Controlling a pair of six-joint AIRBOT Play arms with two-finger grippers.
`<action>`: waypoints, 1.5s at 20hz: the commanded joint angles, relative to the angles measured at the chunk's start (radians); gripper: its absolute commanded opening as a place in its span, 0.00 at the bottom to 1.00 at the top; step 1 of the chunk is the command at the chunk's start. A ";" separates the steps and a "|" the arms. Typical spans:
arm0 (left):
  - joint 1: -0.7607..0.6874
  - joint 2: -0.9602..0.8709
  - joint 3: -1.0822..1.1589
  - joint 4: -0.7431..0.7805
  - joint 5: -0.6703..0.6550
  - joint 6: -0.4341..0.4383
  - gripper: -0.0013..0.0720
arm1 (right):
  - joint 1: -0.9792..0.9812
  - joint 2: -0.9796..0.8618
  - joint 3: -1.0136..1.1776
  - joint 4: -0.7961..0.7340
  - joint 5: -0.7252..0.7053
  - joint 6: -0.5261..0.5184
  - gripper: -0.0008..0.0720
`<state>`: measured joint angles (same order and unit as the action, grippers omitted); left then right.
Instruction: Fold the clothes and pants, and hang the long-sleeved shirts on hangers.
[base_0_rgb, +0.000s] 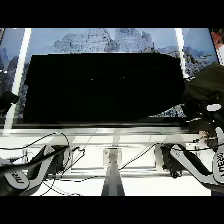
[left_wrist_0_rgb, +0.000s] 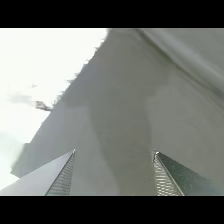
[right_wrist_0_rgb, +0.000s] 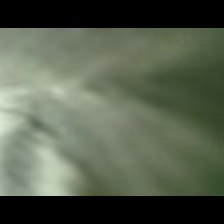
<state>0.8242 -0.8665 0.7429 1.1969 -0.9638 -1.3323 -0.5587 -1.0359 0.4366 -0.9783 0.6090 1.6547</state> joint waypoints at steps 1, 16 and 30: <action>0.103 -0.001 0.000 0.008 -0.001 -0.007 0.77 | 0.104 -0.034 0.004 0.008 -0.117 -0.043 0.53; 0.220 -0.132 -0.006 0.149 -0.170 -0.007 0.77 | 0.154 0.295 0.048 -0.223 0.052 -0.131 0.04; 0.399 -0.182 -0.245 -0.198 0.018 0.153 0.71 | 0.154 0.300 0.048 -0.258 0.083 -0.171 0.03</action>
<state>1.2121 -1.0176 0.5381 1.1305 -0.9943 -1.2407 -0.4046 -0.7372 0.4847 -1.2339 0.6884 1.5051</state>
